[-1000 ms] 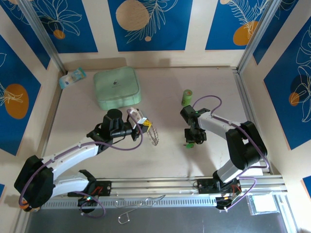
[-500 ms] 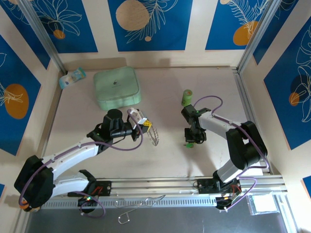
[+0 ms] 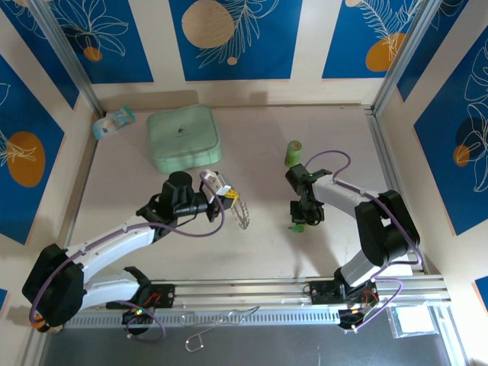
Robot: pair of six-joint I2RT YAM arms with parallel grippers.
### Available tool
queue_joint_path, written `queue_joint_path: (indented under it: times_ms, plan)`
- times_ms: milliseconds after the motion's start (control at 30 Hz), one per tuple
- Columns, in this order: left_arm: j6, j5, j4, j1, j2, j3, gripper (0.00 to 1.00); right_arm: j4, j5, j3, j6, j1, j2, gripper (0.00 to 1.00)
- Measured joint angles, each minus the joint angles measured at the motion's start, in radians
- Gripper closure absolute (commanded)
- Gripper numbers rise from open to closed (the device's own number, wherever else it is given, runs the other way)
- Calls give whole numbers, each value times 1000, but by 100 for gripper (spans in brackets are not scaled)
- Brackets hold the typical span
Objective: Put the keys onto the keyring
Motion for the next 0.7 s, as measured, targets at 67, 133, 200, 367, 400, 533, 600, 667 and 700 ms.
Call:
queue_joint_path:
  times_ms: [67,133,200,367,400,533,600,667,700]
  plan:
    - [0,0,0,0,0,0,100,0,-3,0,0,-1,0,86]
    - [0,0,0,0,0,0,100,0,-3,0,0,-1,0,87]
    - [0,0,0,0,0,0,100,-1,-3,0,0,-1,0,88]
    - [0,0,0,0,0,0,100,-5,-3,0,0,-4,0,88]
    - [0,0,0,0,0,0,100,-5,-3,0,0,-4,0,89]
    - [0,3,0,0,0,0,100,-5,-3,0,0,-4,0,89]
    - [0,3,0,0,0,0,100,-5,-3,0,0,-4,0,88]
    - [0,4,0,0,0,0,100,-5,-3,0,0,-4,0,88]
    - [0,4,0,0,0,0,100,-5,-3,0,0,-4,1,87]
